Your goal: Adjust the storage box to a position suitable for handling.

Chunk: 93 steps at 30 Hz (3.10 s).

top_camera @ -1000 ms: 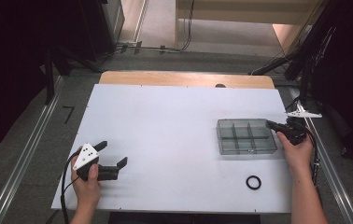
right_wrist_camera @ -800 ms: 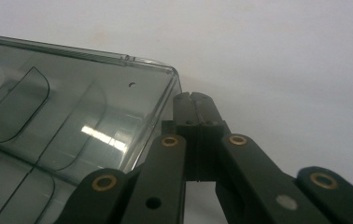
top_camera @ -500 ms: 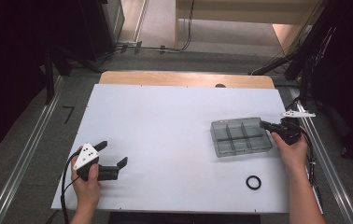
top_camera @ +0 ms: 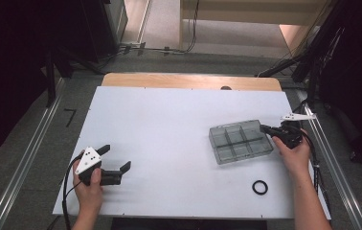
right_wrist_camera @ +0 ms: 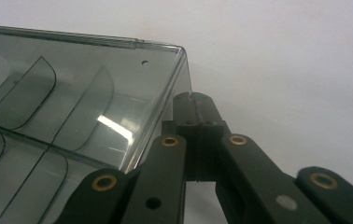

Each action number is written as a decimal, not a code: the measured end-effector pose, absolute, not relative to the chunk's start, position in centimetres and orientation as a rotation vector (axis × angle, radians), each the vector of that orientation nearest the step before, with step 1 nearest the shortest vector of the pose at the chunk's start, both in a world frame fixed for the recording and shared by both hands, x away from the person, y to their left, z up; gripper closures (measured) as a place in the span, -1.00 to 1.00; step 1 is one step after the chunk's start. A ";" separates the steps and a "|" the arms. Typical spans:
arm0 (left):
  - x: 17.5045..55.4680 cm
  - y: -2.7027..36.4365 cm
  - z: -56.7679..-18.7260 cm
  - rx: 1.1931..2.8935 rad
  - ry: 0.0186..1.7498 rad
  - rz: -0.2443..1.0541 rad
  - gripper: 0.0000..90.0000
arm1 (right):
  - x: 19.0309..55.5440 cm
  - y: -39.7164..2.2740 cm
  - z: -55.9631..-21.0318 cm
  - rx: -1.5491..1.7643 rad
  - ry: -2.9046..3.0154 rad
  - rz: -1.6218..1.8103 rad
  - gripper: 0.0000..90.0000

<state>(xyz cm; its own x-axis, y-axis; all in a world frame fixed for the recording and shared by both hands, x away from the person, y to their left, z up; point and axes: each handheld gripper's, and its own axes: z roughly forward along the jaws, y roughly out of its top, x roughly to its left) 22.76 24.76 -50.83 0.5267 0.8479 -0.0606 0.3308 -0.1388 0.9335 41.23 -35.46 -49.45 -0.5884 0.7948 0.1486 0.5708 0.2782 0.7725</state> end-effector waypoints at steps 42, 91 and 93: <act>22.8 24.8 -50.8 1.719 0.999 0.605 -1.00 | 39.8 -29.8 -49.0 1.112 2.451 1.244 0.96; 22.7 24.7 -50.6 1.705 0.986 0.585 -1.00 | 34.2 -24.6 -48.9 1.014 2.628 1.182 0.96; 22.7 24.6 -50.6 1.703 0.985 0.584 -1.00 | 33.5 -24.2 -49.0 1.006 2.638 1.179 0.96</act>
